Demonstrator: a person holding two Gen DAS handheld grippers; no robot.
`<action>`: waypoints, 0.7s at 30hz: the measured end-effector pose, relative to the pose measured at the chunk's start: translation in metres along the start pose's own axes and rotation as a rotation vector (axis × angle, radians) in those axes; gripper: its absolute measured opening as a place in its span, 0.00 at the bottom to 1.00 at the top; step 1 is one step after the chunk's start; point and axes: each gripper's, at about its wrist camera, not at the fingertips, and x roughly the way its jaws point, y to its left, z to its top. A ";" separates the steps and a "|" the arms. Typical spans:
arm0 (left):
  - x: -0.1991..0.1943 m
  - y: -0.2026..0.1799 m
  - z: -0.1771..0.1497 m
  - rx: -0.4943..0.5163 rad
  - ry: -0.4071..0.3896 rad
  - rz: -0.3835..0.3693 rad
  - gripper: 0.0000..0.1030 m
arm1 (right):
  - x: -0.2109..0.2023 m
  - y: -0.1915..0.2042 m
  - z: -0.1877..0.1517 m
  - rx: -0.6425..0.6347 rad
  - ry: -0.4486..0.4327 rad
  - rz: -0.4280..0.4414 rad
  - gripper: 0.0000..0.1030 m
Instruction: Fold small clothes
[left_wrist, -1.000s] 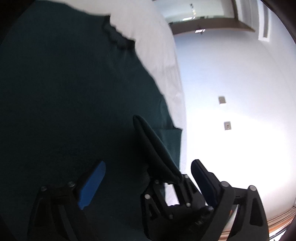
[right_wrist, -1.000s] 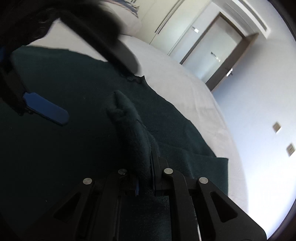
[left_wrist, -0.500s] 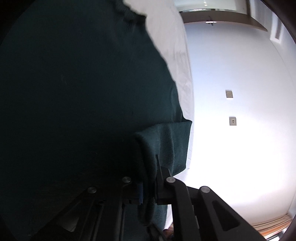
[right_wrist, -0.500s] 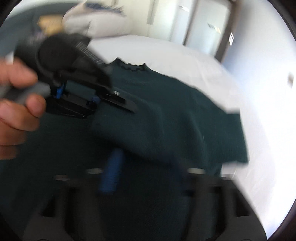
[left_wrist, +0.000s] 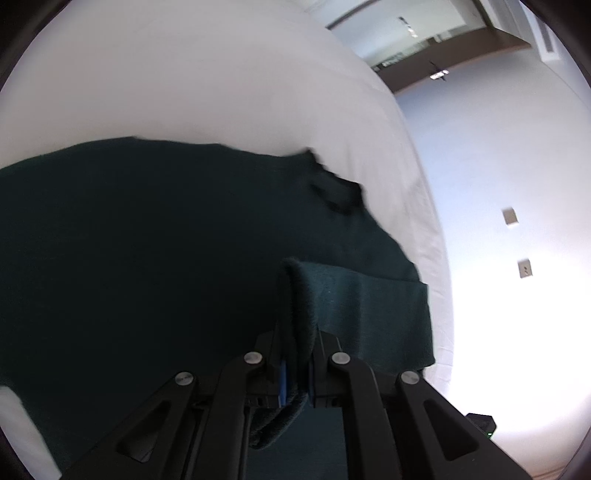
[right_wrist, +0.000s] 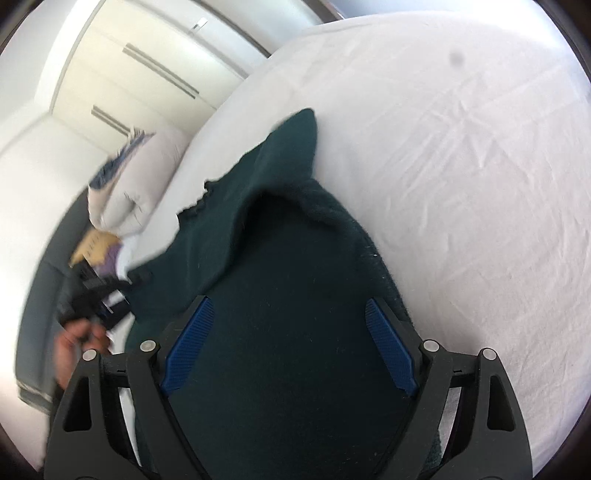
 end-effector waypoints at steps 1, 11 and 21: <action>0.001 0.010 0.000 -0.015 0.002 0.003 0.07 | -0.007 0.003 -0.001 0.015 0.000 0.009 0.82; 0.010 0.026 0.007 0.009 -0.004 0.047 0.08 | -0.047 0.062 0.033 0.036 -0.012 0.149 0.82; -0.009 0.038 0.017 0.036 -0.075 0.029 0.09 | 0.033 0.071 0.132 0.164 0.116 0.237 0.66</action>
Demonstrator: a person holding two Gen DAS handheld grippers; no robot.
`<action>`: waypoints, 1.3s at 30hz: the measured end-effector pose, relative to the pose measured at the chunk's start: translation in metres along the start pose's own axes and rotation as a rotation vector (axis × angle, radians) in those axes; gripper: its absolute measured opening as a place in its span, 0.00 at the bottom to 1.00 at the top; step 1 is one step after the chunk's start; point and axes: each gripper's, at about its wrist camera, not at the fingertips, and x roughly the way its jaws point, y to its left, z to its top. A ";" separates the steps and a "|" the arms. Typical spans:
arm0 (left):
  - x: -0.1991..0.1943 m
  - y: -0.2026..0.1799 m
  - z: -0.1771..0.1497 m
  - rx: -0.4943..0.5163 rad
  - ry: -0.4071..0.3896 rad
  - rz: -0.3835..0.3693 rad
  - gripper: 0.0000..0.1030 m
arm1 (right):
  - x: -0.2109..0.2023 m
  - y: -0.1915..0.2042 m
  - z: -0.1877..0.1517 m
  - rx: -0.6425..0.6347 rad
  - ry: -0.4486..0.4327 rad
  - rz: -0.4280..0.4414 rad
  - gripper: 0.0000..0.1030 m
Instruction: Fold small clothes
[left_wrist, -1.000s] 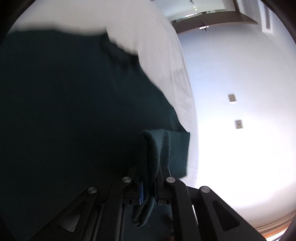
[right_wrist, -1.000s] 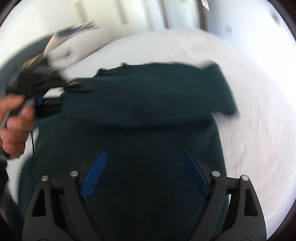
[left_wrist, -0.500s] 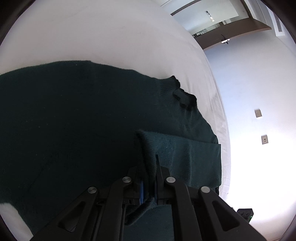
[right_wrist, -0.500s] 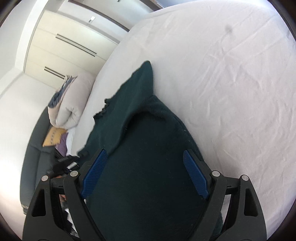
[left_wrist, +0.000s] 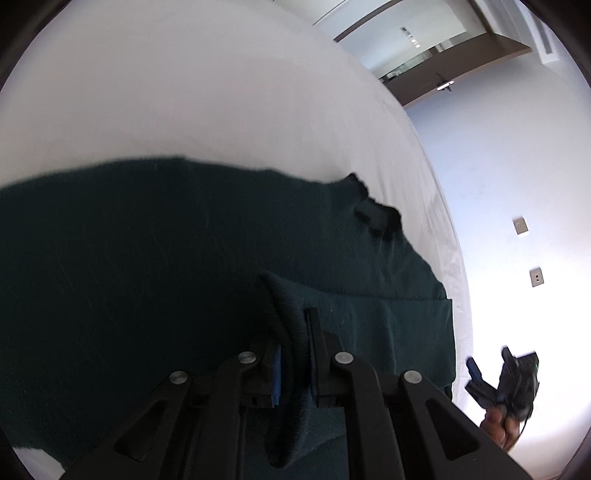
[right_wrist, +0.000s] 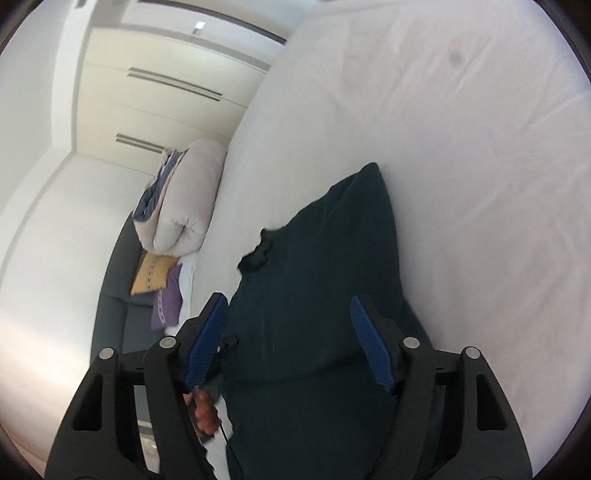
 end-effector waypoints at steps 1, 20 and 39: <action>-0.004 -0.002 0.002 0.021 -0.020 0.005 0.09 | 0.008 -0.003 0.006 0.006 0.003 -0.002 0.66; -0.002 0.019 0.002 0.087 -0.132 0.020 0.11 | 0.063 -0.039 0.031 0.056 -0.017 -0.008 0.67; -0.044 0.034 -0.019 0.000 -0.250 -0.007 0.85 | 0.040 -0.033 -0.038 -0.025 0.149 0.033 0.67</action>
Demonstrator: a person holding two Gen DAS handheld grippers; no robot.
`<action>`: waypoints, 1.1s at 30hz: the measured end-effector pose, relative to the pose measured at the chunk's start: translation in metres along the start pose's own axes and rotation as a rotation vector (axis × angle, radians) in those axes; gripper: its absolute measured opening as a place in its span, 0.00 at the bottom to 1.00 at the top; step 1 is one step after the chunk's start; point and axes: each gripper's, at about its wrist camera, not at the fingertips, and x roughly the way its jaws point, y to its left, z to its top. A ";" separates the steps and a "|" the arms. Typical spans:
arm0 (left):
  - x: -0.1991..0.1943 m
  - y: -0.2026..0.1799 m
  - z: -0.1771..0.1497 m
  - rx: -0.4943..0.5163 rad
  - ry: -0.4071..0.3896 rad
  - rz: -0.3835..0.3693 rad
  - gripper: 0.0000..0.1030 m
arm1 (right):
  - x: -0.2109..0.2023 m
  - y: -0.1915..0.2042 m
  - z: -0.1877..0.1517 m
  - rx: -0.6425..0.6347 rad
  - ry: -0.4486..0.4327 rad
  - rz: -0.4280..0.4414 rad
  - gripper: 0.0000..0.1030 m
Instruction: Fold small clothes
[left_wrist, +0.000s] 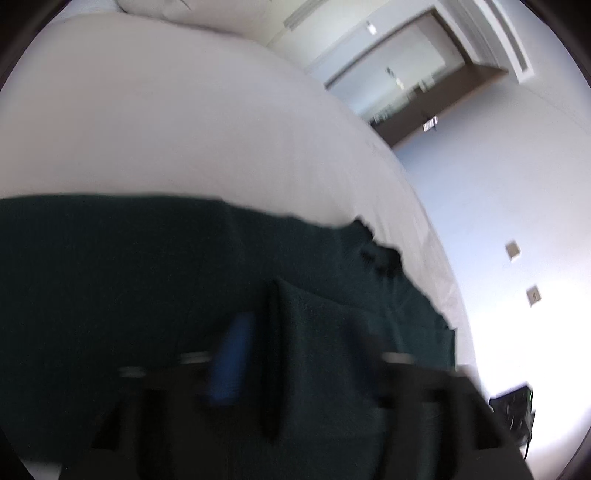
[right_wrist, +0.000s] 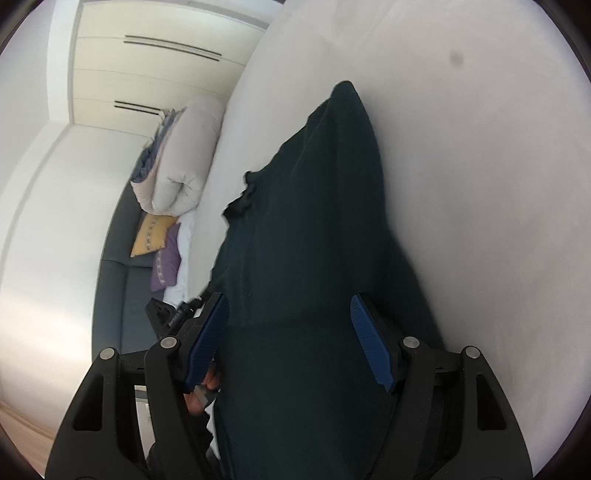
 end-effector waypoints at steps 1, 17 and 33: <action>-0.021 0.002 -0.003 -0.012 -0.046 0.011 0.98 | -0.009 0.003 -0.011 0.002 -0.012 0.020 0.67; -0.265 0.252 -0.095 -0.846 -0.445 -0.160 0.84 | 0.001 0.108 -0.157 -0.085 0.073 0.146 0.67; -0.258 0.293 -0.063 -1.065 -0.598 -0.168 0.78 | 0.030 0.205 -0.202 -0.211 0.129 0.161 0.67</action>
